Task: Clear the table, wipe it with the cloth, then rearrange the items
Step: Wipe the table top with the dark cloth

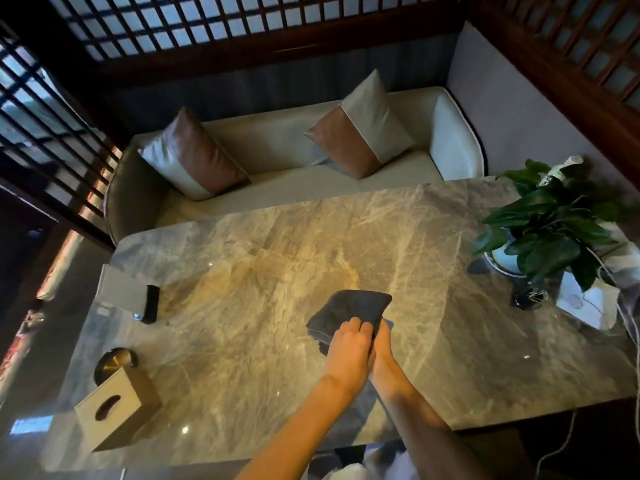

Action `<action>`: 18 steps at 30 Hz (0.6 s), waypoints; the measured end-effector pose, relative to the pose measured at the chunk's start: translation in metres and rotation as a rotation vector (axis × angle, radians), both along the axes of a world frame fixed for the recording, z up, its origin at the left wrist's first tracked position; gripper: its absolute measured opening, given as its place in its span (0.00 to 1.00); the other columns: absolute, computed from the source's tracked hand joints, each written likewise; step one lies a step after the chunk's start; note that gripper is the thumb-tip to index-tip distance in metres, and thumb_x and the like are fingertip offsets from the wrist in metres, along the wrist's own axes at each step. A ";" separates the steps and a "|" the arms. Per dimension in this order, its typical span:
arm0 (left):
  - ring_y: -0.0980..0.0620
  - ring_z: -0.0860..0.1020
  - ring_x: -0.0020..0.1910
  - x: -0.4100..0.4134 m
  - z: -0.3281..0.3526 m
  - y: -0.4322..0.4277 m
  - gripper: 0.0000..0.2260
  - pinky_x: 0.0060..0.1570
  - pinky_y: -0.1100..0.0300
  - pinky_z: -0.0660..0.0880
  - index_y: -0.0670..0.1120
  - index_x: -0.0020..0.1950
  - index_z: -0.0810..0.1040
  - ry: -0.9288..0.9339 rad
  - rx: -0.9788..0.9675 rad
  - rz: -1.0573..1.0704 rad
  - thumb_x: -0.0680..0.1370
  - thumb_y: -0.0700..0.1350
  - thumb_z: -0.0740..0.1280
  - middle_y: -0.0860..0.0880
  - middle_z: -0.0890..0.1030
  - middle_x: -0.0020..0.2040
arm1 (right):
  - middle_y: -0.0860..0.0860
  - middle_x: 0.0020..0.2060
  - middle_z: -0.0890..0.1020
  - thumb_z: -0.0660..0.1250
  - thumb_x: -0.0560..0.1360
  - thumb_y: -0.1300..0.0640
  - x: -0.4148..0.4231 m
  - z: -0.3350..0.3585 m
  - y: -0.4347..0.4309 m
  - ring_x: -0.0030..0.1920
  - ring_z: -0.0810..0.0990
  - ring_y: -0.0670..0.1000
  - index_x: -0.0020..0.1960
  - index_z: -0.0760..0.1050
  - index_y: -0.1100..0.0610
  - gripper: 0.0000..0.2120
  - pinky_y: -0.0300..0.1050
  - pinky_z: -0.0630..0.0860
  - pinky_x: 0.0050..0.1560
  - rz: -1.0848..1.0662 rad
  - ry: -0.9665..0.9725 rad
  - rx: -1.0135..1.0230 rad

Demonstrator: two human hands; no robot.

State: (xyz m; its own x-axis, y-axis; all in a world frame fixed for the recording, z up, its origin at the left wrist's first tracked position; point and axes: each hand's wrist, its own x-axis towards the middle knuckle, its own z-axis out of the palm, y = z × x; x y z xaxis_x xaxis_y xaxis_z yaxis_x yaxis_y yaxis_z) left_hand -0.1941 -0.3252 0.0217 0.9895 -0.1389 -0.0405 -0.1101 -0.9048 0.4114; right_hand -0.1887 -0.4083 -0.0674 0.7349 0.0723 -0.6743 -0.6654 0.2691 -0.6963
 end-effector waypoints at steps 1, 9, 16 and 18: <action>0.43 0.77 0.42 -0.002 0.000 0.005 0.10 0.41 0.50 0.73 0.41 0.45 0.78 0.012 -0.042 0.000 0.78 0.46 0.60 0.43 0.78 0.43 | 0.51 0.36 0.80 0.61 0.78 0.40 0.002 -0.005 0.004 0.37 0.81 0.44 0.40 0.76 0.51 0.17 0.42 0.73 0.47 -0.056 -0.007 0.058; 0.45 0.79 0.54 -0.037 -0.090 0.125 0.13 0.57 0.52 0.75 0.44 0.59 0.77 0.134 -0.425 0.326 0.79 0.45 0.57 0.43 0.80 0.55 | 0.62 0.47 0.86 0.54 0.76 0.30 0.048 0.015 -0.009 0.45 0.86 0.61 0.58 0.79 0.60 0.36 0.56 0.84 0.41 -0.277 0.093 0.299; 0.38 0.62 0.74 -0.053 -0.207 0.212 0.28 0.72 0.46 0.57 0.44 0.74 0.63 0.091 -0.051 0.437 0.78 0.57 0.47 0.40 0.66 0.74 | 0.62 0.62 0.81 0.64 0.74 0.34 0.144 -0.024 -0.058 0.64 0.79 0.61 0.63 0.78 0.62 0.34 0.59 0.67 0.72 -0.248 -0.060 0.015; 0.39 0.59 0.75 -0.059 -0.228 0.221 0.32 0.76 0.50 0.48 0.44 0.75 0.62 -0.010 -0.048 0.496 0.79 0.62 0.42 0.39 0.63 0.75 | 0.57 0.63 0.81 0.62 0.75 0.34 0.178 -0.037 -0.058 0.62 0.80 0.58 0.66 0.75 0.60 0.33 0.56 0.69 0.70 -0.206 -0.095 -0.119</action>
